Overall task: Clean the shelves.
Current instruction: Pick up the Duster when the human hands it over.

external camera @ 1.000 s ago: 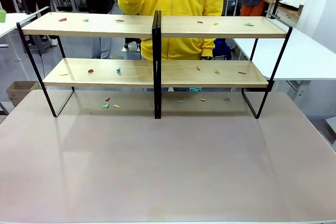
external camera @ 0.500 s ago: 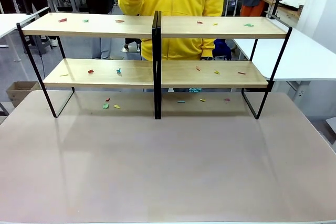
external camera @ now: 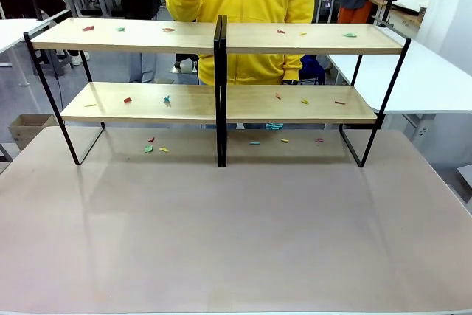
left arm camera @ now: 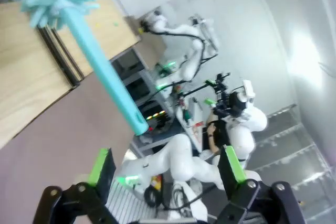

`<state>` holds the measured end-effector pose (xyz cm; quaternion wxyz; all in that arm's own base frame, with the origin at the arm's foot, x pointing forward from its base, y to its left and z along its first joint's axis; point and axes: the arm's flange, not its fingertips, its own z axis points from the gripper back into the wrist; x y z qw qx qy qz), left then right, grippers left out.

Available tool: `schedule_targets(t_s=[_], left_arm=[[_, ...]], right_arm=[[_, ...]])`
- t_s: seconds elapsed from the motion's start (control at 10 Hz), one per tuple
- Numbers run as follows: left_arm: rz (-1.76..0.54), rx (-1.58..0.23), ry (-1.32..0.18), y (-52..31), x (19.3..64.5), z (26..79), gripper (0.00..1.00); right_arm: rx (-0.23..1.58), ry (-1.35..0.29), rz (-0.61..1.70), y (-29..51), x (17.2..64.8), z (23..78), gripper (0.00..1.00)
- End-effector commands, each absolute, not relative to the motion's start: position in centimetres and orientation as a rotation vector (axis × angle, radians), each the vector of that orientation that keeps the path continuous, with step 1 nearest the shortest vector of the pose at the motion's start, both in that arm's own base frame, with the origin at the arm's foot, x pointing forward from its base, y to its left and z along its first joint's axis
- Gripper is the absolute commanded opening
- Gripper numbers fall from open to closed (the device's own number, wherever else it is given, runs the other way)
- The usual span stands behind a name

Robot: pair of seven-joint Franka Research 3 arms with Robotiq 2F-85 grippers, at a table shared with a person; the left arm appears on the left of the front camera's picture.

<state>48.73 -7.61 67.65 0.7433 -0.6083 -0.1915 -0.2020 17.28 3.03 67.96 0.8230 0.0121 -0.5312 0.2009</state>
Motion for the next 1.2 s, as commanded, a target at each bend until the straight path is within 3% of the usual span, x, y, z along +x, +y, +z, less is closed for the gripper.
schedule_targets(t_s=[0.0,0.3,0.6,1.0,1.1], left_arm=[[-0.407,-1.207,-0.321,-9.6,49.2,69.1,1.0],[-0.139,-1.196,-0.301,-12.5,53.7,68.6,1.0],[-0.073,-1.17,-0.263,-14.5,57.2,67.8,1.0],[-0.067,-1.177,-0.276,-14.6,57.4,67.7,1.0],[-0.088,-1.166,-0.286,-14.6,57.5,67.5,0.87]], right_arm=[[0.032,-1.131,0.427,2.9,17.3,68.0,1.0],[0.032,-1.131,0.427,2.9,17.3,68.0,1.0],[0.032,-1.131,0.427,2.9,17.3,68.0,1.0],[0.032,-1.131,0.427,2.9,17.3,68.0,1.0],[0.032,-1.131,0.427,2.9,17.3,68.0,1.0]])
